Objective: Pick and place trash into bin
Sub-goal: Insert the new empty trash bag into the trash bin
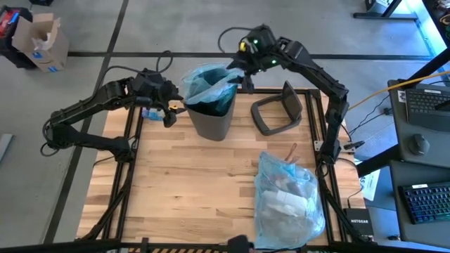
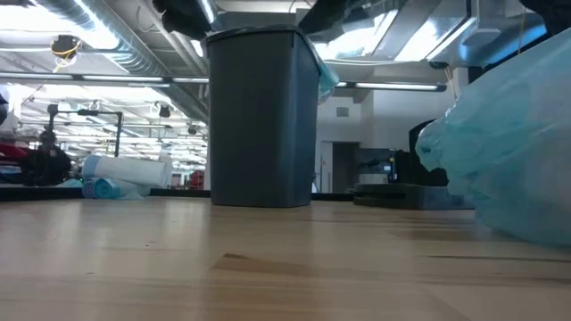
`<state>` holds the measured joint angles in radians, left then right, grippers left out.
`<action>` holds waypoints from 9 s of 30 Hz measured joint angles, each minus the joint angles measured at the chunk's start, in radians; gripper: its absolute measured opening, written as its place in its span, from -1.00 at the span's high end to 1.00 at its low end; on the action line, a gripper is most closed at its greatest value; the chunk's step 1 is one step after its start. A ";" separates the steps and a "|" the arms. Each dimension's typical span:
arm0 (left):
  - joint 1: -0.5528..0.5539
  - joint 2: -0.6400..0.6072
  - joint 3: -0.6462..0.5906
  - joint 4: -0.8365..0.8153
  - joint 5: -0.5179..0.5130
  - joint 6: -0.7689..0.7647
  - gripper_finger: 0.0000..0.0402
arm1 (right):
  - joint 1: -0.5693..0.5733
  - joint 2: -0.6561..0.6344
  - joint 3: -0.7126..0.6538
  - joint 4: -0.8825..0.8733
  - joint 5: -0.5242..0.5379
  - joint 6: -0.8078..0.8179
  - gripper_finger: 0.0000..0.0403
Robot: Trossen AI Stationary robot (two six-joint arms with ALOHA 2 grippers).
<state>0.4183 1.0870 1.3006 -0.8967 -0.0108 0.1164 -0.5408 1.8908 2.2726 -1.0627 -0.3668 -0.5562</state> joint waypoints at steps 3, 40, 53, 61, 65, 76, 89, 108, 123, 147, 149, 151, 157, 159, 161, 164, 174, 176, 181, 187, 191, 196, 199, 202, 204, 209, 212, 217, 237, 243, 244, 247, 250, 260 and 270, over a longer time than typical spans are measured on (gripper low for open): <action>0.000 0.000 0.000 -0.002 0.000 0.001 -0.11 | 0.041 0.007 -0.001 -0.019 0.000 -0.023 -0.21; -0.051 -0.033 0.047 0.018 0.000 0.108 -0.10 | 0.295 0.009 -0.012 -0.187 0.329 0.053 0.98; -0.086 0.016 0.046 -0.011 0.000 0.231 0.62 | 0.326 0.009 -0.012 -0.235 0.383 0.127 1.00; -0.134 0.010 0.046 -0.047 0.000 0.229 0.97 | 0.400 0.009 -0.024 -0.297 0.375 0.154 1.00; -0.147 0.010 0.046 -0.075 0.000 0.227 0.99 | 0.436 0.011 -0.029 -0.310 0.393 0.178 1.00; -0.153 0.050 0.046 -0.182 -0.013 0.226 1.00 | 0.437 0.010 -0.147 -0.331 0.427 0.338 1.00; -0.152 0.100 0.046 -0.203 -0.079 0.224 1.00 | 0.436 0.011 -0.193 -0.325 0.420 0.482 0.97; -0.152 0.100 0.046 -0.200 -0.079 0.202 0.99 | 0.436 -0.006 0.084 -0.414 0.385 0.445 -0.19; -0.152 0.100 0.046 -0.194 -0.079 0.189 0.99 | 0.194 0.036 0.036 0.019 0.523 0.139 -0.09; -0.152 0.100 0.046 -0.192 -0.078 0.148 0.99 | -0.074 0.181 0.036 0.097 0.481 0.160 0.29; -0.152 0.100 0.046 -0.191 -0.079 0.147 0.99 | -0.084 0.196 0.036 0.099 0.463 0.160 0.29; -0.152 0.100 0.046 -0.187 -0.079 0.148 0.99 | -0.090 0.205 0.036 0.099 0.435 0.162 0.29; -0.152 0.100 0.062 -0.144 -0.079 0.147 0.99 | -0.088 0.225 0.036 0.121 0.417 0.161 0.29; -0.152 0.100 0.102 -0.137 -0.088 0.145 0.99 | -0.088 0.225 0.036 0.124 0.409 0.159 0.29; -0.152 0.098 0.144 -0.135 -0.109 0.145 0.99 | -0.088 0.225 0.036 0.124 0.408 0.159 0.29; -0.146 0.098 0.192 -0.119 -0.116 0.151 0.99 | -0.088 0.225 0.036 0.121 0.408 0.159 0.29; 0.018 0.163 0.195 0.182 -0.163 0.258 0.69 | -0.088 0.225 0.036 0.119 0.374 0.154 0.29; 0.058 0.194 0.195 0.210 -0.163 0.261 0.54 | -0.088 0.225 0.036 0.119 0.374 0.155 0.29; 0.139 0.263 0.195 0.234 -0.124 0.258 0.17 | -0.088 0.225 0.036 0.117 0.374 0.154 0.29; 0.209 0.316 0.195 0.235 -0.085 0.244 -0.08 | -0.088 0.225 0.036 0.116 0.374 0.155 0.29; 0.248 0.338 0.195 0.252 -0.089 0.254 -0.12 | -0.088 0.225 0.036 0.114 0.373 0.155 0.29; 0.296 0.358 0.195 0.268 -0.094 0.261 -0.07 | -0.088 0.225 0.036 0.113 0.373 0.155 0.29; 0.326 0.364 0.195 0.284 -0.096 0.250 -0.03 | -0.088 0.225 0.036 0.116 0.372 0.156 0.29; 0.350 0.380 0.195 0.282 -0.101 0.250 0.00 | -0.087 0.225 0.036 0.117 0.372 0.155 0.29; 0.361 0.392 0.194 0.276 -0.100 0.227 0.02 | -0.087 0.225 0.036 0.117 0.369 0.155 0.29; 0.385 0.394 0.194 0.299 -0.102 0.185 0.04 | -0.087 0.225 0.036 0.117 0.347 0.152 0.29; 0.390 0.394 0.194 0.274 -0.083 0.178 0.05 | -0.087 0.225 0.036 0.116 0.347 0.151 0.29; 0.395 0.416 0.196 0.212 0.022 0.161 0.04 | -0.087 0.225 0.036 0.119 0.347 0.137 0.29; 0.408 0.443 0.192 0.076 0.321 0.028 0.04 | -0.095 0.223 0.036 0.033 -0.020 0.266 0.29; 0.426 0.441 0.193 -0.005 0.290 0.021 0.03 | -0.095 0.223 0.036 -0.042 -0.012 0.337 0.29; 0.432 0.440 0.193 -0.028 0.279 0.024 0.03 | -0.095 0.223 0.036 -0.061 -0.001 0.340 0.29; 0.444 0.441 0.193 -0.075 0.252 0.051 0.03 | -0.095 0.223 0.036 -0.106 0.007 0.339 0.29; 0.450 0.436 0.195 -0.093 0.254 0.064 0.03 | -0.095 0.223 0.036 -0.118 0.021 0.293 0.29; 0.455 0.278 0.222 -0.110 0.259 0.066 0.03 | -0.096 0.130 0.083 -0.167 0.063 0.255 0.29; 0.431 0.199 0.137 -0.149 0.267 0.073 0.03 | -0.093 0.102 0.069 -0.325 0.015 0.287 0.29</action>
<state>0.8497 1.2863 1.4377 -1.0457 0.2566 0.1897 -0.6342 1.9929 2.3412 -1.3877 -0.3513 -0.2690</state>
